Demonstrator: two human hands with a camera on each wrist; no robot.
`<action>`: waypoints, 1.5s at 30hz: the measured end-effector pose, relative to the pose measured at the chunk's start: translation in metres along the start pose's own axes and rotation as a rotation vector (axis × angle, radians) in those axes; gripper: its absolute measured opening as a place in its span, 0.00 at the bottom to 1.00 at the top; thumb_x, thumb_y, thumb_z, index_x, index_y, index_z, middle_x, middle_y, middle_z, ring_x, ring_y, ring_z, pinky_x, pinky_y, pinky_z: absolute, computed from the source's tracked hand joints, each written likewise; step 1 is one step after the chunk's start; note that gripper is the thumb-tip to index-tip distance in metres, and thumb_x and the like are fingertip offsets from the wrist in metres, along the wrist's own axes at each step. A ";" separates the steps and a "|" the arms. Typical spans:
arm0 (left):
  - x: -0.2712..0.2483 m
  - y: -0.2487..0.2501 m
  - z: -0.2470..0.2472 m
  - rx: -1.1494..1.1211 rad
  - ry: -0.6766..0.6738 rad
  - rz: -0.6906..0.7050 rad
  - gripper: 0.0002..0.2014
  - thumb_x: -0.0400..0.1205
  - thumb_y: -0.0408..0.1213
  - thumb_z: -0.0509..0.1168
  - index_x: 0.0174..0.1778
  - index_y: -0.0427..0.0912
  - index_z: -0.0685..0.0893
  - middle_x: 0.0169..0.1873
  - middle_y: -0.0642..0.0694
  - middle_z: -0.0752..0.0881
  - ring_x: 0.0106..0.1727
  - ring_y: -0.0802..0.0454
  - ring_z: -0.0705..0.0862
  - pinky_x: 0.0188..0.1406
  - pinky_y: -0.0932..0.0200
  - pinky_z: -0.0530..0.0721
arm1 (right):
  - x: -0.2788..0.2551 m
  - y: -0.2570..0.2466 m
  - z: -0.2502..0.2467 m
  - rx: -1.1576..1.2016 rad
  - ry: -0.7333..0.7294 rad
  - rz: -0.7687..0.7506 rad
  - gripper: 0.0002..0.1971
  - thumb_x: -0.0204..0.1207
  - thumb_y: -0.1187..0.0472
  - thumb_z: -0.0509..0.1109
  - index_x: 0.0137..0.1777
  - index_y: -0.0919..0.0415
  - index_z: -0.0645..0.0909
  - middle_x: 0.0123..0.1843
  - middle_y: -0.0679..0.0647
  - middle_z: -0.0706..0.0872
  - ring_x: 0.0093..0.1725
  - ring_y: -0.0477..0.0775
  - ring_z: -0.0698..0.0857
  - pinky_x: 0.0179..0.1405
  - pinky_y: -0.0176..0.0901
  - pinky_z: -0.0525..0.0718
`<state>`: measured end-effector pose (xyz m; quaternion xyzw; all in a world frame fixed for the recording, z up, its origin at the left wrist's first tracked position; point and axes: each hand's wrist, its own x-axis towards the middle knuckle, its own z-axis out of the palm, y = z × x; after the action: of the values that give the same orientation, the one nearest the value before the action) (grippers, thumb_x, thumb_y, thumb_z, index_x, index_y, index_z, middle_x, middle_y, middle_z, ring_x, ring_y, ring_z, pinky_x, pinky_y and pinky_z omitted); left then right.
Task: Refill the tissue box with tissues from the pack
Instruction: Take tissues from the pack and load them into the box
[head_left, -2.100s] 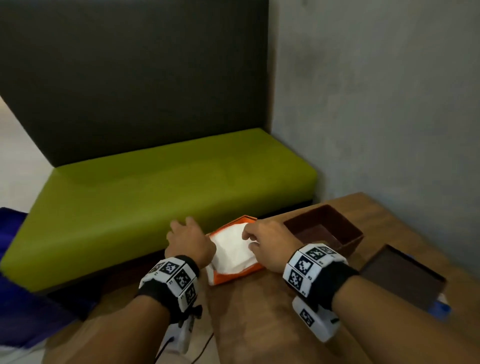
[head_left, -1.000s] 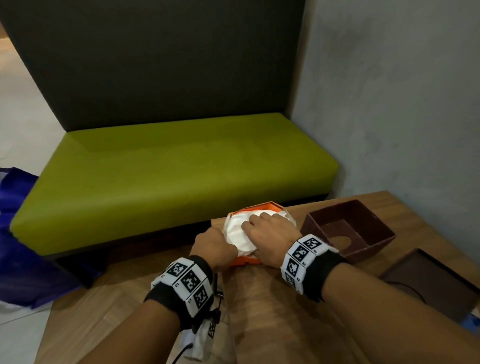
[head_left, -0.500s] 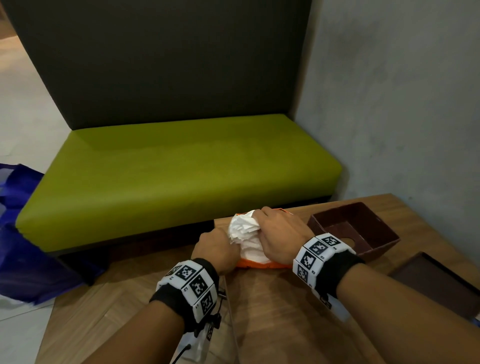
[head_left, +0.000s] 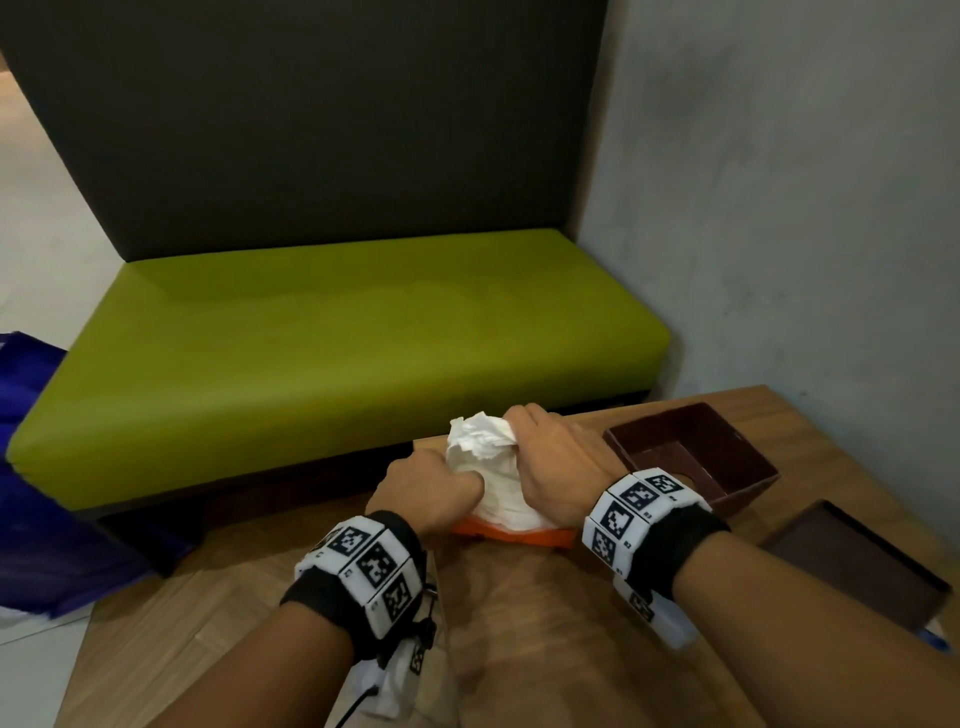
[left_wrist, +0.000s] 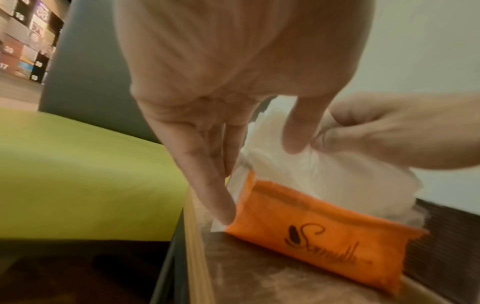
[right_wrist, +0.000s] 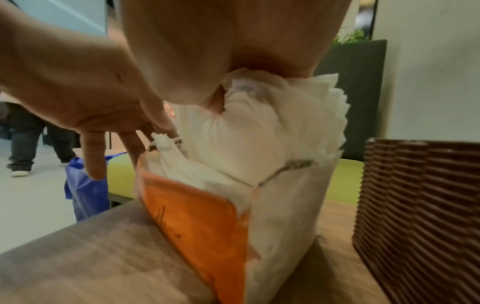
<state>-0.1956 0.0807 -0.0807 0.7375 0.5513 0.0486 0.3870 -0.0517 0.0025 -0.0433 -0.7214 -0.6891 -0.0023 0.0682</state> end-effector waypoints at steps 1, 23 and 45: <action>0.002 -0.001 0.002 0.075 0.040 0.017 0.20 0.72 0.56 0.64 0.47 0.44 0.85 0.47 0.43 0.87 0.48 0.42 0.88 0.49 0.49 0.90 | 0.000 0.001 -0.002 0.012 0.010 0.001 0.06 0.80 0.61 0.57 0.55 0.56 0.69 0.51 0.54 0.78 0.45 0.58 0.79 0.35 0.49 0.70; -0.043 0.143 0.007 -0.874 -0.423 0.578 0.24 0.74 0.31 0.72 0.68 0.38 0.81 0.55 0.40 0.91 0.57 0.42 0.90 0.51 0.51 0.90 | -0.062 0.067 -0.080 1.451 0.180 0.286 0.27 0.75 0.46 0.68 0.74 0.49 0.72 0.65 0.54 0.87 0.64 0.55 0.86 0.66 0.59 0.83; -0.012 0.143 0.031 -0.872 -0.452 0.332 0.57 0.51 0.58 0.86 0.78 0.46 0.72 0.64 0.42 0.87 0.59 0.45 0.90 0.65 0.37 0.84 | -0.101 0.156 -0.078 1.488 0.208 0.420 0.19 0.70 0.68 0.78 0.61 0.64 0.82 0.56 0.63 0.91 0.50 0.54 0.90 0.45 0.44 0.89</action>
<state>-0.0742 0.0412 -0.0088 0.5775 0.2579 0.1740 0.7547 0.1051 -0.1118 0.0096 -0.5975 -0.3484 0.4057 0.5975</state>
